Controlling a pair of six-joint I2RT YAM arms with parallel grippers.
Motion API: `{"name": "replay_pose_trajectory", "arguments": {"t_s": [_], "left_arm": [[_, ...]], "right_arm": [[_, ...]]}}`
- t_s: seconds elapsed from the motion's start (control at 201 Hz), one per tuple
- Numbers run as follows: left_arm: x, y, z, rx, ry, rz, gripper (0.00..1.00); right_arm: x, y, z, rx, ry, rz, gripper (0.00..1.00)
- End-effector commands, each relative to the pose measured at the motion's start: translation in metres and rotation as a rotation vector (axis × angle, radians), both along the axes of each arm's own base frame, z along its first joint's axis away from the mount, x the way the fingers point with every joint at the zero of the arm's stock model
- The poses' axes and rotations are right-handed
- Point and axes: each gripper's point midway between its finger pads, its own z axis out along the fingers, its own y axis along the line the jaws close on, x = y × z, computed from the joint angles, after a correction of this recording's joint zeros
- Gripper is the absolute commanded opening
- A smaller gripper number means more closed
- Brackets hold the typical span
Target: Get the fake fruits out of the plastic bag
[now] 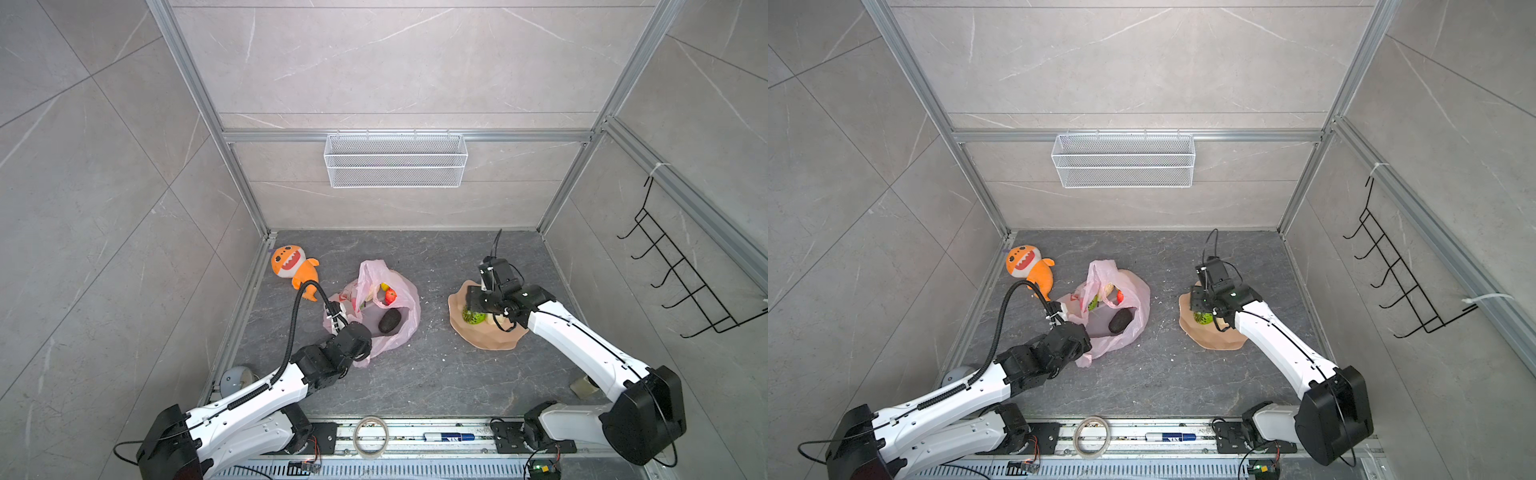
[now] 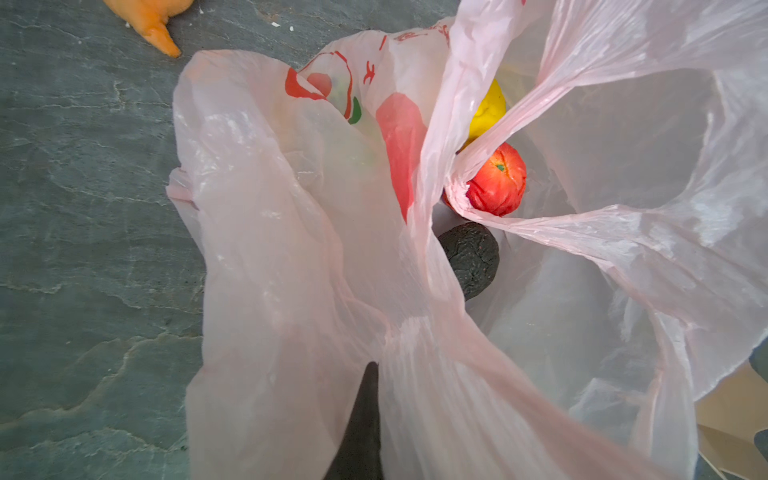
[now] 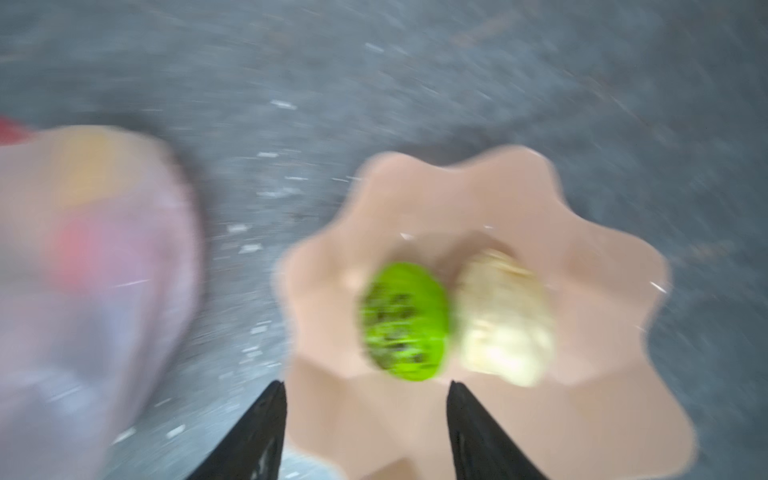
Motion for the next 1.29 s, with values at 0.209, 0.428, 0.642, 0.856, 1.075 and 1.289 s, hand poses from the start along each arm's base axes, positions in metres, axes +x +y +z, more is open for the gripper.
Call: {"name": "replay_pose_trajectory", "arguments": {"t_s": [0.209, 0.428, 0.642, 0.856, 1.075, 1.289], "left_arm": [[-0.003, 0.015, 0.001, 0.013, -0.013, 0.051, 0.00], [-0.002, 0.007, -0.003, -0.018, -0.004, 0.034, 0.00], [-0.003, 0.008, 0.001, -0.042, -0.024, 0.033, 0.00], [-0.004, 0.009, 0.001, -0.041, -0.023, 0.028, 0.00], [-0.004, 0.008, 0.003, -0.051, -0.033, 0.024, 0.00], [-0.004, 0.009, 0.004, -0.051, -0.037, 0.020, 0.00]], "right_arm": [[-0.030, 0.161, 0.038, 0.004, -0.097, 0.385, 0.60], [-0.029, 0.249, -0.004, 0.097, 0.008, 0.492, 0.50], [-0.016, 0.283, -0.050, 0.105, 0.081, 0.479, 0.33], [-0.012, 0.274, -0.047, -0.012, 0.011, 0.440, 0.43], [0.003, 0.261, -0.041, -0.085, -0.071, 0.379, 0.52], [0.027, 0.266, -0.054, -0.090, -0.076, 0.338, 0.56]]}}
